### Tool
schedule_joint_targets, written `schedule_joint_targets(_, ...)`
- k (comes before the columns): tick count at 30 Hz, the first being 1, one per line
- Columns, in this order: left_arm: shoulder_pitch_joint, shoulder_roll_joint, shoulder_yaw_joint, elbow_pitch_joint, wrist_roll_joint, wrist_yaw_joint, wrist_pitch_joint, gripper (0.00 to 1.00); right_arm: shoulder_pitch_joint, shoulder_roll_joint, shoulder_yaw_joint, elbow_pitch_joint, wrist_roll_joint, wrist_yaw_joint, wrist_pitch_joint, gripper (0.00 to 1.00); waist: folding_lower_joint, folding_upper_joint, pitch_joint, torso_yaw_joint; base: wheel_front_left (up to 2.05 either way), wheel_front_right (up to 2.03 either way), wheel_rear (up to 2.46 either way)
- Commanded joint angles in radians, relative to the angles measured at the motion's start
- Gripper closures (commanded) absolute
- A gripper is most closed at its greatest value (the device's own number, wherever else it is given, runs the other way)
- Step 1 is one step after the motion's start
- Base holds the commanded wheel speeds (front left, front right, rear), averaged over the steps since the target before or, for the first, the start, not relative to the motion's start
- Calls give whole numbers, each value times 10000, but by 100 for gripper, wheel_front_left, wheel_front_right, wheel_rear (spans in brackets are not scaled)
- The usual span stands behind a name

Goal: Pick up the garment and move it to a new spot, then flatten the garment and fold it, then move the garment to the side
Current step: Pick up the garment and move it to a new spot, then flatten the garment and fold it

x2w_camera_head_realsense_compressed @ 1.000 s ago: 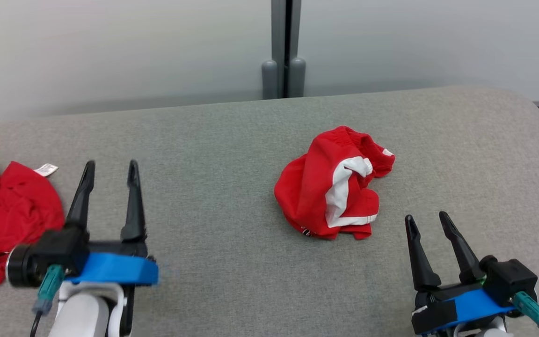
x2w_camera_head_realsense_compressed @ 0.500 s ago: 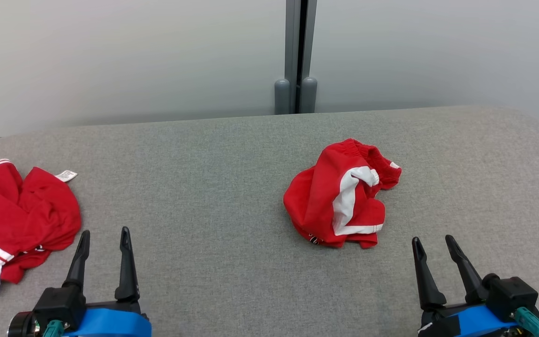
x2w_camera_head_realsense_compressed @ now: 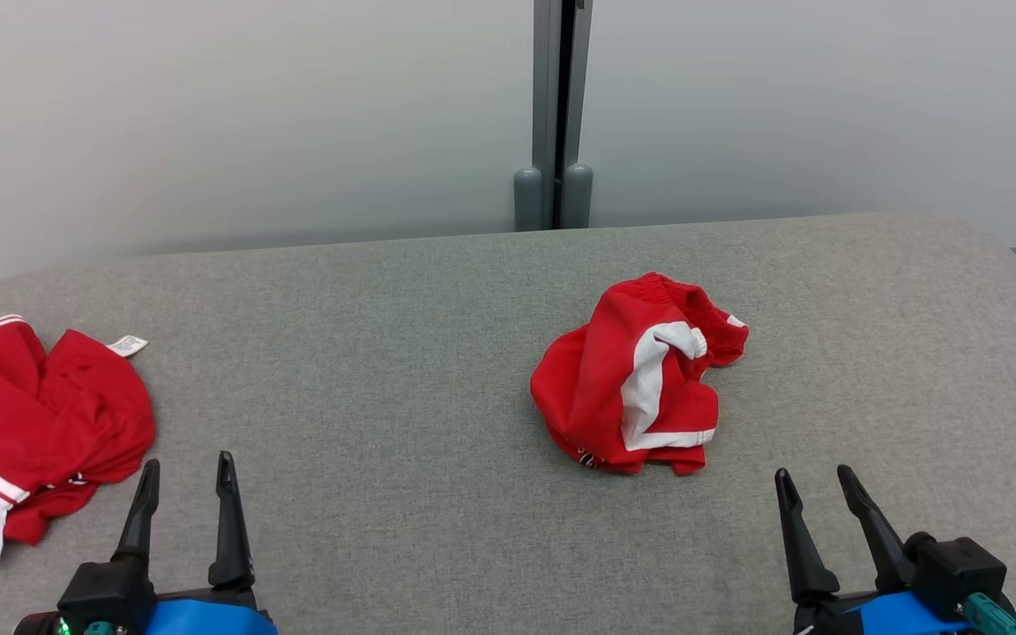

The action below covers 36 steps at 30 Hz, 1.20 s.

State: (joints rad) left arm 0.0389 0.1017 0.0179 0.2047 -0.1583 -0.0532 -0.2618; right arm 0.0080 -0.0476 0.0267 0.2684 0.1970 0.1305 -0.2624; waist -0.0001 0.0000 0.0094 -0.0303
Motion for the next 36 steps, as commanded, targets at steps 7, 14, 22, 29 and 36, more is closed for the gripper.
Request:
schedule_joint_targets(7,38,-138,122,75,221,-159,-47,0,144,-51,11,86,-55,5,-38,0,1,0,-28,-11,0,0,0)
schedule_joint_targets(14,-73,-209,224,61,369,-255,-47,0,146,-51,-19,105,-42,5,-38,0,1,0,0,20,0,0,0)
schedule_joint_targets(22,-80,-272,287,25,450,-317,-48,0,34,-51,-83,175,32,5,-38,0,1,0,23,70,0,0,0)
schedule_joint_targets(29,-193,-349,181,-20,541,-319,-48,0,-1040,-51,-219,33,-311,5,-36,0,1,0,150,155,0,0,0)
schedule_joint_targets(36,-515,-382,141,102,586,-439,-48,0,-3097,-186,-242,374,-764,5,85,0,1,0,483,386,0,0,0)
